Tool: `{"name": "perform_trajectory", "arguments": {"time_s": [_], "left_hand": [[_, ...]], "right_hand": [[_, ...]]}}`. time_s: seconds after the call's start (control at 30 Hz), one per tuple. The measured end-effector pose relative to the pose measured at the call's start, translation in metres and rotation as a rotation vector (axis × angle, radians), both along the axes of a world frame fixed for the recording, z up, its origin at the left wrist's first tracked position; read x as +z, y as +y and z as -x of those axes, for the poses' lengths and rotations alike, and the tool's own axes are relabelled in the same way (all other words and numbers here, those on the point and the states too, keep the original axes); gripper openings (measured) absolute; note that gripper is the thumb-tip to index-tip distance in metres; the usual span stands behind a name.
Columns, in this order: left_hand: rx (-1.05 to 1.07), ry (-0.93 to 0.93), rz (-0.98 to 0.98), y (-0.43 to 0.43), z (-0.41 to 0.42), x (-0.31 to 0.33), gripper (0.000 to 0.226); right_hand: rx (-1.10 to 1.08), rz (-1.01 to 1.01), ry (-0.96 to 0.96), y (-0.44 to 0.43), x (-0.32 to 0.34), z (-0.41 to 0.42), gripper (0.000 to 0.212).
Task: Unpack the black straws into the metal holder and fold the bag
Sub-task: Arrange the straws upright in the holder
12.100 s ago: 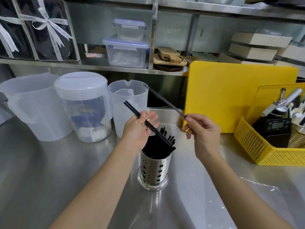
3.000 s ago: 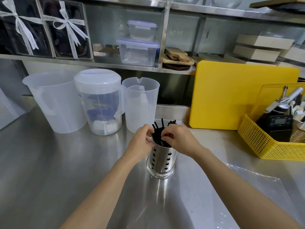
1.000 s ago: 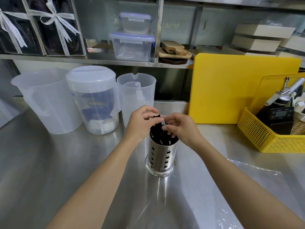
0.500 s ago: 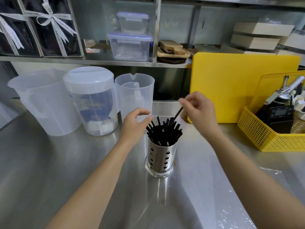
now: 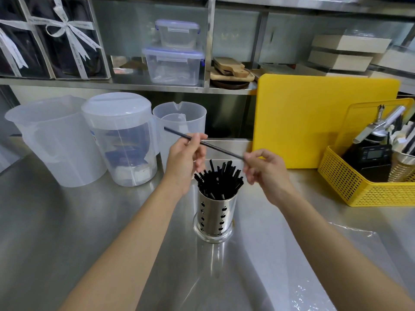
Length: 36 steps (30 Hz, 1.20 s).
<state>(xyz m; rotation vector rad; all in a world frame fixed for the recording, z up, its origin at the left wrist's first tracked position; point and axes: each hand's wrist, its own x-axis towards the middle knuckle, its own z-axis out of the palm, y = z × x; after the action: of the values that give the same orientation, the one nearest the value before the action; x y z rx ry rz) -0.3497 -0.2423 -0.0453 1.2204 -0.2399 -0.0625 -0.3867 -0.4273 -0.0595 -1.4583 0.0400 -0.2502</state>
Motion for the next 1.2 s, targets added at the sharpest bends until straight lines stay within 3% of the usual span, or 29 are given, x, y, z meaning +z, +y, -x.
{"name": "perform_trajectory", "arguments": {"time_s": [0.07,0.17,0.3,0.4,0.6,0.77,0.83,1.03,1.2], "left_hand": [[0.108,-0.065,-0.091,0.001,-0.001,0.004,0.023],[0.234,-0.240,-0.335,0.002,-0.001,0.008,0.022],[0.153,-0.428,-0.687,-0.001,0.001,0.005,0.022],[0.039,-0.414,-0.909,-0.008,0.003,-0.008,0.026],[-0.075,-0.345,-1.045,-0.010,0.009,-0.032,0.023],[-0.041,-0.350,-1.126,-0.005,0.008,-0.037,0.019],[-0.011,-0.346,-1.081,-0.004,0.007,-0.038,0.011],[-0.043,-0.317,-1.126,-0.001,0.011,-0.045,0.017],[-0.015,-0.408,-1.266,-0.003,0.019,-0.038,0.010]], "right_hand": [[0.064,0.202,0.051,0.001,-0.008,0.000,0.014],[-0.014,0.417,-0.032,0.006,-0.005,-0.002,0.012],[-0.002,0.306,-0.261,0.014,0.020,-0.001,0.009],[0.096,0.405,-0.382,0.026,0.033,0.003,0.007],[0.034,0.821,-0.369,0.044,0.017,0.001,0.010],[-0.048,0.805,-0.268,0.042,0.001,-0.005,0.008],[-0.007,0.886,-0.228,0.042,-0.005,-0.006,0.009],[0.136,1.040,-0.045,0.036,-0.016,-0.005,0.010],[0.163,1.179,-0.067,0.033,-0.007,-0.002,0.016]]}}
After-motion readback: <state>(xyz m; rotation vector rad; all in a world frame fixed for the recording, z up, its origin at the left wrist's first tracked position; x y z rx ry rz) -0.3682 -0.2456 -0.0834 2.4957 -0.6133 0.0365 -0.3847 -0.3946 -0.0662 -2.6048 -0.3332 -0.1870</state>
